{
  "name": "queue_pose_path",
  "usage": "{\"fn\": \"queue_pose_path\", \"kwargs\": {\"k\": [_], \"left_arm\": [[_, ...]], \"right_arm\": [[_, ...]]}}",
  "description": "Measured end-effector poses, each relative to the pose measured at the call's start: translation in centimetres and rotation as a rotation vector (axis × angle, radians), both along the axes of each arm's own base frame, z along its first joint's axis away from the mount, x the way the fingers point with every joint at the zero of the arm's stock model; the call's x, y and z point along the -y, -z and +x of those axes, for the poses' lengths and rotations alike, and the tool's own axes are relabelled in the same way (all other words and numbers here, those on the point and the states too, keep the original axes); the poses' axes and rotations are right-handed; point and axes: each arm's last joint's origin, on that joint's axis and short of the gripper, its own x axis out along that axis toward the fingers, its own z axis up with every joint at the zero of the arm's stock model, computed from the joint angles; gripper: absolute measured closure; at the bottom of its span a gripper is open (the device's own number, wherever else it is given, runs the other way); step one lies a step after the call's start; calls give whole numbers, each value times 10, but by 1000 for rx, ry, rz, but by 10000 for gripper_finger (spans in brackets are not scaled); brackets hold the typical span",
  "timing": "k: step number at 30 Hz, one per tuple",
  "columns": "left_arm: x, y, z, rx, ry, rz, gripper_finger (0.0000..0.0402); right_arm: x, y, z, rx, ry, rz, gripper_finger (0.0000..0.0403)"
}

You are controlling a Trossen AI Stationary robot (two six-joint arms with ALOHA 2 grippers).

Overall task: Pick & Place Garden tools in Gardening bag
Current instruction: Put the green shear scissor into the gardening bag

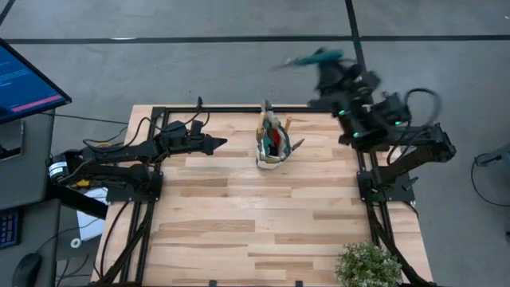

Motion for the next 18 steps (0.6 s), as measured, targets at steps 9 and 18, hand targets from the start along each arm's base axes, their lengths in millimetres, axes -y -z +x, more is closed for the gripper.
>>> {"fn": "queue_pose_path", "kwargs": {"k": [9,18], "left_arm": [[0,0,0,-6,2,40,396],[4,-21,-18,101,-26,146,396]], "right_arm": [[-31,53,34,-496,-76,296,352],[-50,87,33,-606,-163,519,352]]}}
